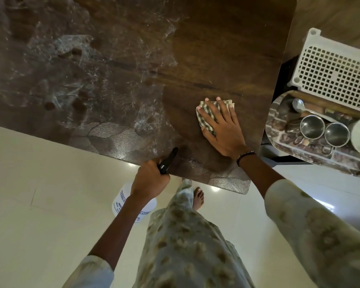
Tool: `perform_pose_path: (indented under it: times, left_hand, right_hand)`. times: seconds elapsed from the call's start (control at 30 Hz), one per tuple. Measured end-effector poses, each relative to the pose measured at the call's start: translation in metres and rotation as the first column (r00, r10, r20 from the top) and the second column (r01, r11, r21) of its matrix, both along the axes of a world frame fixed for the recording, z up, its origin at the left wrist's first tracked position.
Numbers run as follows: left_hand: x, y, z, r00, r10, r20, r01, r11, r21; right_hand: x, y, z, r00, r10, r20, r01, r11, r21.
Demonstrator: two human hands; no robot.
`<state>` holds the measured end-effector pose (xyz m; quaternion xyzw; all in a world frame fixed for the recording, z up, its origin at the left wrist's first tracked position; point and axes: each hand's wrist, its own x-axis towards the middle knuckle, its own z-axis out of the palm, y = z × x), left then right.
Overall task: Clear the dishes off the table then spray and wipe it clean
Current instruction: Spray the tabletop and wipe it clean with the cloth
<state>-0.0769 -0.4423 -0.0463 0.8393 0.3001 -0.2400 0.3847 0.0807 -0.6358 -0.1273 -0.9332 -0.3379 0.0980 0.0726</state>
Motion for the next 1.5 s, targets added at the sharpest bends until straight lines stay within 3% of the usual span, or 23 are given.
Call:
perform_pose_path:
  times: [0.17, 0.33, 0.5, 0.6, 0.77, 0.83, 0.9, 1.03, 1.2, 1.33, 1.5]
  left_hand:
    - [-0.007, 0.008, -0.006, 0.999, 0.048, 0.02, -0.048, 0.999, -0.017]
    - [-0.014, 0.011, -0.006, 0.998, 0.055, 0.043, -0.056, 0.998, 0.009]
    - [-0.021, 0.009, -0.003, 0.999, 0.009, 0.033, -0.009, 1.0, 0.019]
    - [-0.028, 0.008, -0.003, 1.0, 0.006, 0.018, -0.006, 1.0, -0.005]
    - [-0.043, -0.003, -0.007, 0.998, -0.058, -0.003, 0.057, 0.997, -0.057]
    - [-0.05, -0.011, -0.009, 0.996, -0.089, -0.018, 0.088, 0.992, -0.089]
    - [-0.056, -0.02, -0.01, 0.993, -0.113, -0.028, 0.11, 0.988, -0.109]
    - [-0.058, -0.031, -0.011, 0.993, -0.115, -0.037, 0.109, 0.985, -0.134]
    - [-0.056, -0.036, -0.013, 0.99, -0.119, -0.079, 0.109, 0.988, -0.112]
    - [-0.058, -0.034, -0.017, 0.988, -0.126, -0.087, 0.122, 0.991, -0.051]
    - [-0.057, -0.023, -0.02, 0.997, -0.053, -0.064, 0.047, 0.995, -0.084]
  right_hand:
    - [-0.018, 0.04, 0.001, 0.999, -0.043, -0.012, 0.043, 0.998, 0.041]
    - [-0.053, 0.07, -0.001, 0.989, 0.148, 0.019, -0.149, 0.986, 0.073]
    - [-0.069, 0.007, 0.003, 0.936, 0.35, 0.042, -0.351, 0.936, 0.02]
    - [-0.044, -0.011, 0.004, 0.965, 0.261, 0.028, -0.26, 0.965, -0.027]
    - [-0.034, 0.046, 0.001, 0.998, -0.055, 0.024, 0.054, 0.998, 0.043]
    - [-0.043, 0.065, -0.001, 1.0, 0.004, 0.018, -0.004, 0.999, 0.049]
    - [-0.054, 0.066, -0.003, 0.984, 0.176, 0.031, -0.177, 0.984, 0.028]
    - [-0.062, 0.022, -0.003, 0.915, 0.397, 0.071, -0.398, 0.917, 0.0]
    - [-0.064, -0.018, 0.0, 0.977, 0.208, 0.038, -0.207, 0.978, -0.032]
    - [-0.067, -0.017, -0.001, 0.982, 0.19, 0.004, -0.189, 0.98, -0.055]
    - [-0.072, -0.014, -0.002, 0.988, 0.154, 0.004, -0.154, 0.987, -0.047]
